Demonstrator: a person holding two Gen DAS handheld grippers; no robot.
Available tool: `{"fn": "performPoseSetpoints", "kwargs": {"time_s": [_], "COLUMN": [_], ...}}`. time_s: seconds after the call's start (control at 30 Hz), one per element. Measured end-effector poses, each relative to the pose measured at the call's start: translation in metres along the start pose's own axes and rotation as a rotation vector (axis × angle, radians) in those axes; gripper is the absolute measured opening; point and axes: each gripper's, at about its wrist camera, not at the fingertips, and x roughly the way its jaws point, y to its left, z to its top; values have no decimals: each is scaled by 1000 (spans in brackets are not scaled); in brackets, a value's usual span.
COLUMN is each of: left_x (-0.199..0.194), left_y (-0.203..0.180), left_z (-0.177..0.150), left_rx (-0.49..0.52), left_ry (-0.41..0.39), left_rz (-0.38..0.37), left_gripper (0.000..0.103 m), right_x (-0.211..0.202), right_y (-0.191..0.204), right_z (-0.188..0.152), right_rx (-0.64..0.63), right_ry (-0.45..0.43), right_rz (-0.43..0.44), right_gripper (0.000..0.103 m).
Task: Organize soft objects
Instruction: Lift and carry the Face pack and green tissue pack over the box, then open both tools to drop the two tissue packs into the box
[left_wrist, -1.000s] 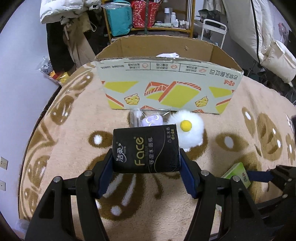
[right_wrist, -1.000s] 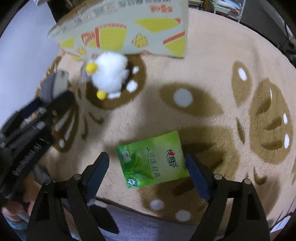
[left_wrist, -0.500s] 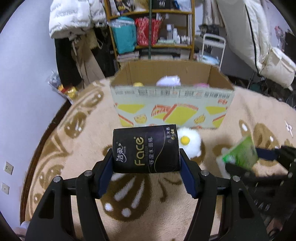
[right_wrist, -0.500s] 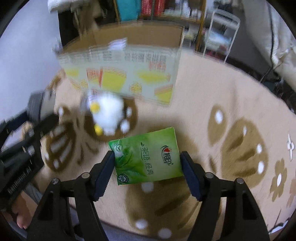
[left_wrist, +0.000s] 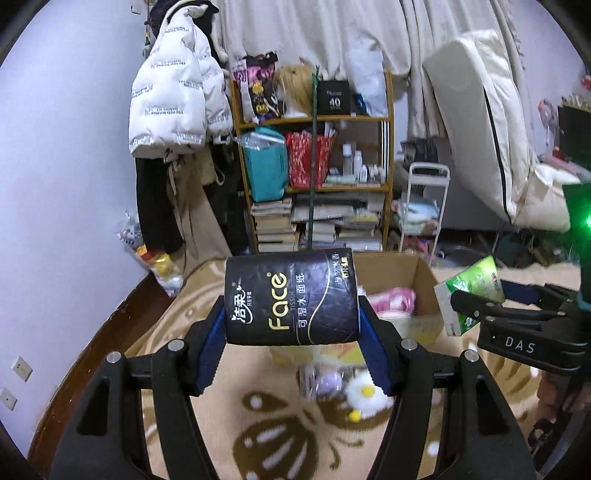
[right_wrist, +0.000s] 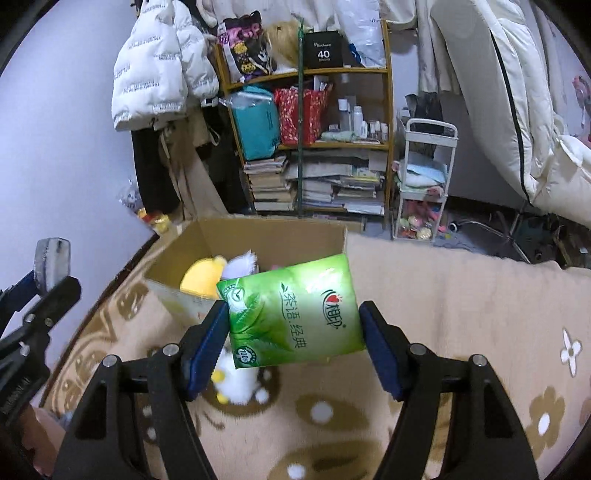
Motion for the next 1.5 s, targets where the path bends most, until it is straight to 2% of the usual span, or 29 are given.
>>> {"fn": "performPoseSetpoints", "kwargs": {"time_s": [0.13, 0.23, 0.33, 0.53, 0.77, 1.13, 1.33, 1.5], "left_x": [13, 34, 52, 85, 121, 164, 180, 182], "left_y": [4, 3, 2, -6, -16, -32, -28, -30], "left_z": [24, 39, 48, 44, 23, 5, 1, -2], "left_rx": [12, 39, 39, 69, 70, 87, 46, 55], "left_ry": [-51, -73, -79, -63, 3, 88, 142, 152], "left_rz": [3, 36, 21, 23, 8, -15, -58, -56], "left_gripper": [64, 64, 64, 64, 64, 65, 65, 65], "right_x": [2, 4, 9, 28, 56, 106, 112, 112], "right_y": [-5, -4, -1, 0, -7, -25, -21, -12], "right_z": [19, 35, 48, 65, 51, 31, 27, 24], "right_rx": [1, -30, -66, -87, -71, -17, -68, -126], "right_ry": [-60, -108, -131, -157, -144, -28, -19, -23], "right_rz": [19, 25, 27, 22, 22, 61, 47, 30], "right_gripper": [75, 75, 76, 76, 76, 77, 77, 78]}}
